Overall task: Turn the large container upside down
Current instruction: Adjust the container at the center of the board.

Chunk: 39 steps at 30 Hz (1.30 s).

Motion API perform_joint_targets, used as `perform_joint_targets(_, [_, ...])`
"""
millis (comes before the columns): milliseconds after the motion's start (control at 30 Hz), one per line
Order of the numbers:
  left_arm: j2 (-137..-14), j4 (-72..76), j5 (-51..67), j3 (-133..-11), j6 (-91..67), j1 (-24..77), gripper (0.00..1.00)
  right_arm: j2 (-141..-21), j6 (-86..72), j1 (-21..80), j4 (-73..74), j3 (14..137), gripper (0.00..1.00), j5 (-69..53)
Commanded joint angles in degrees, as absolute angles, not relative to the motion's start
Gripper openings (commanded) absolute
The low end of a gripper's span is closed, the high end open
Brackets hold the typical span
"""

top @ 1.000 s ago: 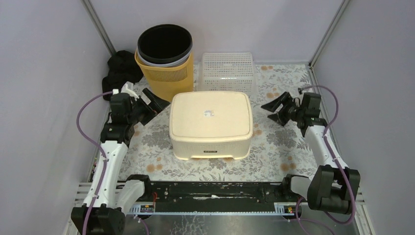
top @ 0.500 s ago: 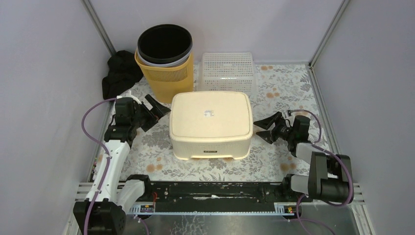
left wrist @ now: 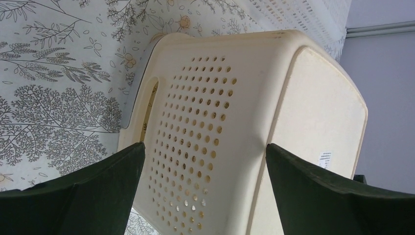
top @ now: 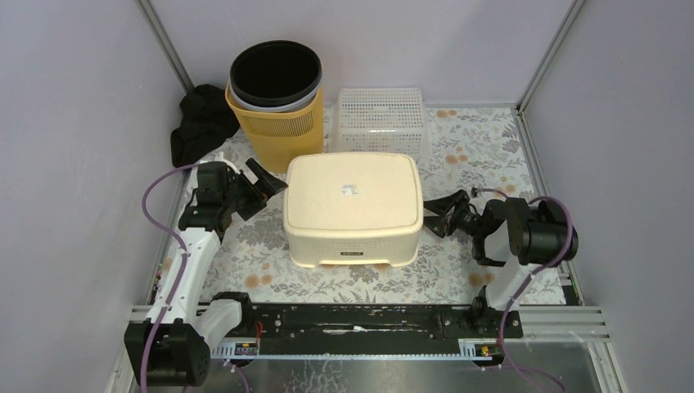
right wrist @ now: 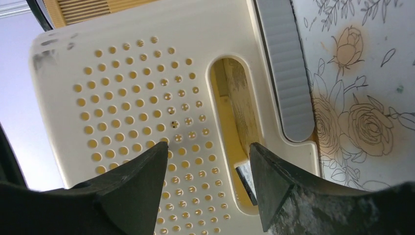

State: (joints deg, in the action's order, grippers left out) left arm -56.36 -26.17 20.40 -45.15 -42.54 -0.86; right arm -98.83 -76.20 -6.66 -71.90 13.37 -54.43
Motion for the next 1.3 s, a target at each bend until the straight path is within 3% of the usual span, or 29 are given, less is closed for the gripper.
perform_joint_targets(0, [-56.9,-21.8,21.1,-44.0,-42.8,-0.4,1.00,-106.2,-85.9,-3.9,-93.6,13.8,0.69,-57.2])
perform_joint_targets(333, [-59.6,-18.2,19.9,-41.7,-43.6,4.3,1.00,-108.4,-87.6,4.0,-97.7,17.0,0.70,-55.9])
perform_joint_targets(900, [-58.8,-16.5,18.5,-42.0,-47.0,14.7,0.99,-83.5,-100.0,9.8,-93.2,25.7,0.63,-56.9])
perform_joint_targets(1033, [-58.7,-16.1,17.0,-41.9,-47.8,18.1,0.98,-72.7,-88.3,9.8,-66.8,30.8,0.63,-59.0])
perform_joint_targets(1167, [-58.6,-14.5,15.6,-40.9,-49.5,21.7,0.98,-61.9,-54.4,10.1,-13.0,46.4,0.64,-54.8])
perform_joint_targets(1267, [-59.7,-12.5,14.5,-39.9,-50.9,25.2,0.98,-62.0,-45.9,10.1,-0.5,56.5,0.65,-55.4])
